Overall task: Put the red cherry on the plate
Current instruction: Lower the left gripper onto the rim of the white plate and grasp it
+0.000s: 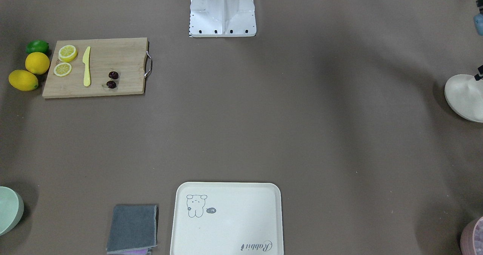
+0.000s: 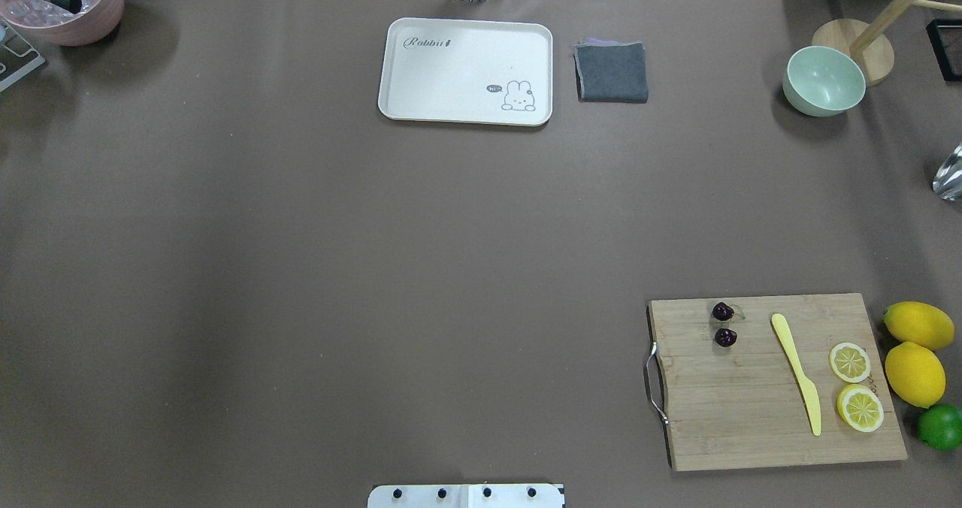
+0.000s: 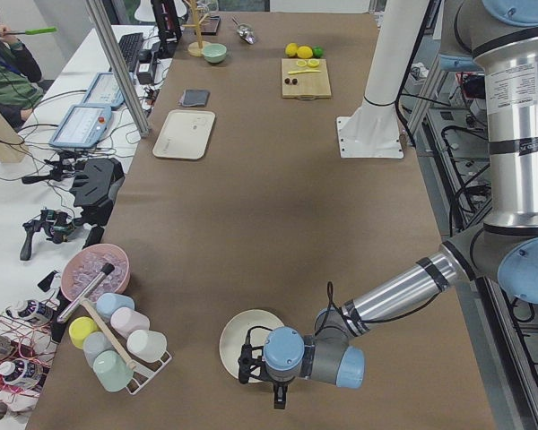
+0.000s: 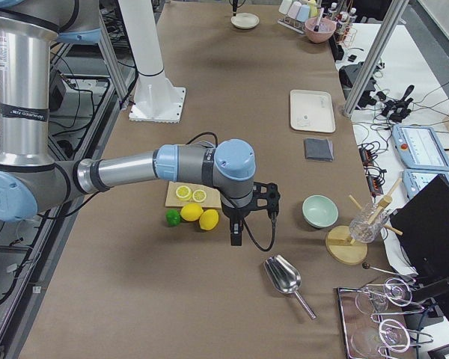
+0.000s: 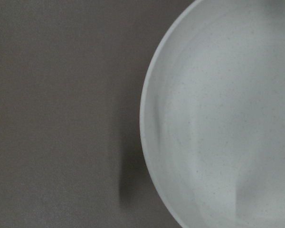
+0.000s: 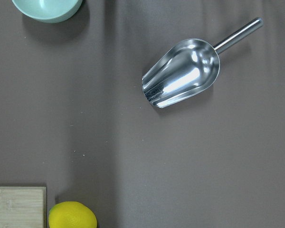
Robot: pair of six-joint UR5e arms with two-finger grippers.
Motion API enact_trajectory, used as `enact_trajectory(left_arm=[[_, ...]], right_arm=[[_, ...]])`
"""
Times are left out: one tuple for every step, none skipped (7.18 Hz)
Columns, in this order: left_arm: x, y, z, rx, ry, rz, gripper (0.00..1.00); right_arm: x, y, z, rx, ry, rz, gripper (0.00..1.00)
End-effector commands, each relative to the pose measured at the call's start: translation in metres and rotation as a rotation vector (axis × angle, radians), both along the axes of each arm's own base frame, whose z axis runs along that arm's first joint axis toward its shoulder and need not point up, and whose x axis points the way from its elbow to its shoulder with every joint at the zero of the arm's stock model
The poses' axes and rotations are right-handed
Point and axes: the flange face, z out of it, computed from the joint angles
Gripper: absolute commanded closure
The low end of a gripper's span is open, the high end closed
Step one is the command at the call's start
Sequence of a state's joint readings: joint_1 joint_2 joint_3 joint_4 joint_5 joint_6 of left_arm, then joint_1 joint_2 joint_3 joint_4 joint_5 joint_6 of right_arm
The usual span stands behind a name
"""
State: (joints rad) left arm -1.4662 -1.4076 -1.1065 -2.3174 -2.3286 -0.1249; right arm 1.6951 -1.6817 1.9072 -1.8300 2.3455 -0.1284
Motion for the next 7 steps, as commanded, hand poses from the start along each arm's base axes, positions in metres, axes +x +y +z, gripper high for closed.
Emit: enact_trajectory(left_arm=[[0.0062,0.0022,0.0033,-0.008,-0.001,0.018,0.02],[0.0069,0.0023,0.0032,-0.009,0.0,0.019,0.02],[0.0068,0.0022,0.0033,-0.009,-0.001,0.019,0.02],[0.0074,0.0022,0.0032,-0.008,0.0,0.022,0.02],[0.0077,0.0007,0.0008,0.0,0.003,0.023,0.03],[0.008,-0.0011,-0.0009,0.003,0.003,0.023,0.03],[0.0082,-0.0042,-0.0032,0.008,0.002,0.022,0.03]], right_arm=[[0.0001,0.0004,-0.0015,0.005,0.002,0.0,0.0],[0.0003,-0.0014,-0.0035,0.008,0.003,0.001,0.0],[0.0003,-0.0016,-0.0039,0.016,0.004,0.002,0.0],[0.0003,-0.0017,-0.0041,0.017,0.004,0.003,0.0],[0.0003,-0.0017,-0.0041,0.017,0.004,0.003,0.0],[0.0003,-0.0017,-0.0041,0.017,0.004,0.003,0.0],[0.0003,-0.0017,-0.0048,0.018,0.004,0.003,0.0]])
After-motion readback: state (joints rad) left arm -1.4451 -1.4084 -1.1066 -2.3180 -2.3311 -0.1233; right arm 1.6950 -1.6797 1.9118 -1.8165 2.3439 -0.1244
